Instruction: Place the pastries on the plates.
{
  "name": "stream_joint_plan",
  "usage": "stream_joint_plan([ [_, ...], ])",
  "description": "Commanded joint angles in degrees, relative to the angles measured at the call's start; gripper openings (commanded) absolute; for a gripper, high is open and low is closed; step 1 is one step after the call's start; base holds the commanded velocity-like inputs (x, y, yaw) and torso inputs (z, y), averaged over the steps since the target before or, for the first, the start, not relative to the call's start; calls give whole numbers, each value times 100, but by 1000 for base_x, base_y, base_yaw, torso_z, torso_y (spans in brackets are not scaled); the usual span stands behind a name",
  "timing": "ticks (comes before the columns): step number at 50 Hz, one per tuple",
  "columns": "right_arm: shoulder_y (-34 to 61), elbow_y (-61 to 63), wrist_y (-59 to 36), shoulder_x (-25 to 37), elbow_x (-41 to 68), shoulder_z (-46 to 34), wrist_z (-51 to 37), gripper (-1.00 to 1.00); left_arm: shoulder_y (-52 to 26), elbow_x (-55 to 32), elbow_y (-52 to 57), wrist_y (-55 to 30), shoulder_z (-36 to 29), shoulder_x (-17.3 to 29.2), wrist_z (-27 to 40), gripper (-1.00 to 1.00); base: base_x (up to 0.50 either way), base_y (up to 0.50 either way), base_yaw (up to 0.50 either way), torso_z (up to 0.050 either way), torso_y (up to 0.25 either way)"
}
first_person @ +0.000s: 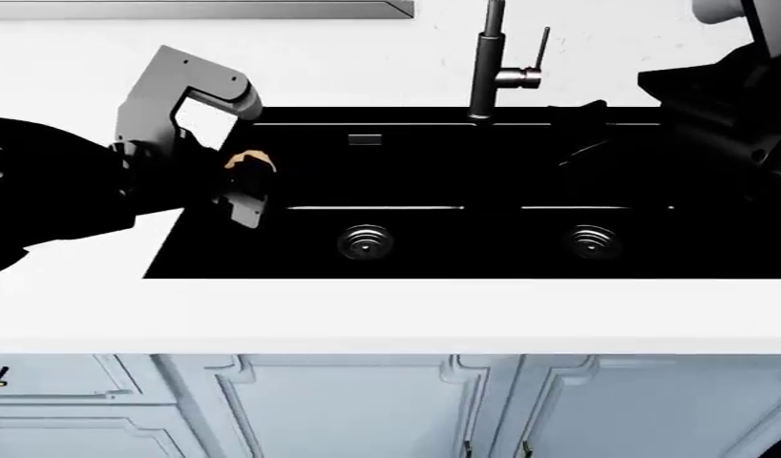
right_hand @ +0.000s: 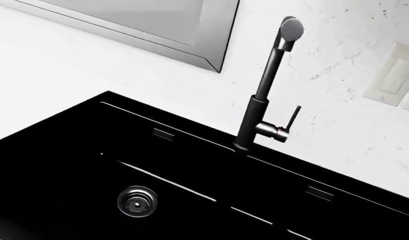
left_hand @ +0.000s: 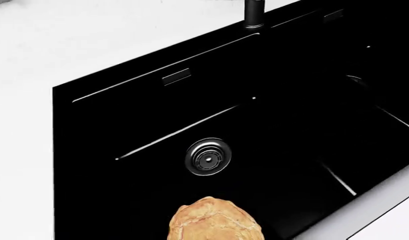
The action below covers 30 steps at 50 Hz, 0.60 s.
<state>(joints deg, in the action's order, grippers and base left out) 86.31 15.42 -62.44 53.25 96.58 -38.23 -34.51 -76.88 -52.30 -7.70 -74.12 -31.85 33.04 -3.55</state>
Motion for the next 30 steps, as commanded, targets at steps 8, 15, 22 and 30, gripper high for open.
stream_joint_plan([
  [8, -48, -47, 86, 6, 145, 33, -60, 100, 13, -35, -32, 73, 13, 36, 34, -100, 0, 500, 0, 0, 0],
  [15, -67, -46, 122, 10, 165, 45, -80, 100, 34, -53, -20, 80, 15, 37, 61, -100, 0, 500, 0, 0, 0],
  [22, -46, -34, 100, 11, 124, 25, -59, 100, 83, -88, 14, 82, 49, -6, 154, -100, 0, 500, 0, 0, 0],
  [30, -60, -25, 134, 17, 118, 32, -68, 100, 19, -68, -25, 96, -3, 4, 111, -100, 0, 500, 0, 0, 0],
])
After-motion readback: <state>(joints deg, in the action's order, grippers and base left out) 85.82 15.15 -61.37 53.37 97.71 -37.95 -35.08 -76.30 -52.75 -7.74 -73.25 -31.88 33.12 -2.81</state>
